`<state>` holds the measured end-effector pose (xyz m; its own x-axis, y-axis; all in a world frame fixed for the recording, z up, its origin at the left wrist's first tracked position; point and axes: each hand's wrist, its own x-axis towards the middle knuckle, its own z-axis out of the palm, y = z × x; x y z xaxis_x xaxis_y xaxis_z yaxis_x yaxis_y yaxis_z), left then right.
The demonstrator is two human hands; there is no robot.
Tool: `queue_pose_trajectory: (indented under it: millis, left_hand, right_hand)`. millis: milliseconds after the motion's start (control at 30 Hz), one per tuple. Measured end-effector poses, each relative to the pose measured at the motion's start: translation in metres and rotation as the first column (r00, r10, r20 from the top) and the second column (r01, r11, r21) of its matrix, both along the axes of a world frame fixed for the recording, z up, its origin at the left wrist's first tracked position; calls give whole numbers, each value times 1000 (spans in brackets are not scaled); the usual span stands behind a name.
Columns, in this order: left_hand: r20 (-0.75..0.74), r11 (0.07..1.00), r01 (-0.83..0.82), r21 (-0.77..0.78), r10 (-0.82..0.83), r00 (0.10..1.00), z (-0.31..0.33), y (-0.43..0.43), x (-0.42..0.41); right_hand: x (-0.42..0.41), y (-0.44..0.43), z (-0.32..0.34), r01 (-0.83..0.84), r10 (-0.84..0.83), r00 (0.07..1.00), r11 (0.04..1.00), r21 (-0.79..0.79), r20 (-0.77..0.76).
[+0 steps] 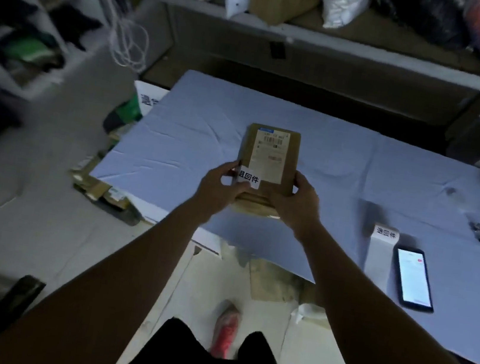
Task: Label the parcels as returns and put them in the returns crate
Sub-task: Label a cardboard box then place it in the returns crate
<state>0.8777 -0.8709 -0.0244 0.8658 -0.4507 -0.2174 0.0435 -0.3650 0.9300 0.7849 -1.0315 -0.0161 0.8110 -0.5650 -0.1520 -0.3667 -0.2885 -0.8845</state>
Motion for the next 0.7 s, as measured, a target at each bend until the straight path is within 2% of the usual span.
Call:
queue_pose_trajectory:
  millis: [267, 500, 700]
  left_hand:
    - [87, 928, -361, 90, 354, 931, 41, 154, -13]
    - [0, 849, -529, 3, 529, 849, 39, 297, 8]
    - [-24, 824, -566, -9, 566, 824, 9, 433, 63]
  right_hand:
    - [42, 127, 37, -350, 349, 937, 936, -36, -11]
    - [90, 274, 35, -450, 450, 893, 893, -7, -8]
    - [153, 414, 12, -471, 472, 881, 881, 41, -35]
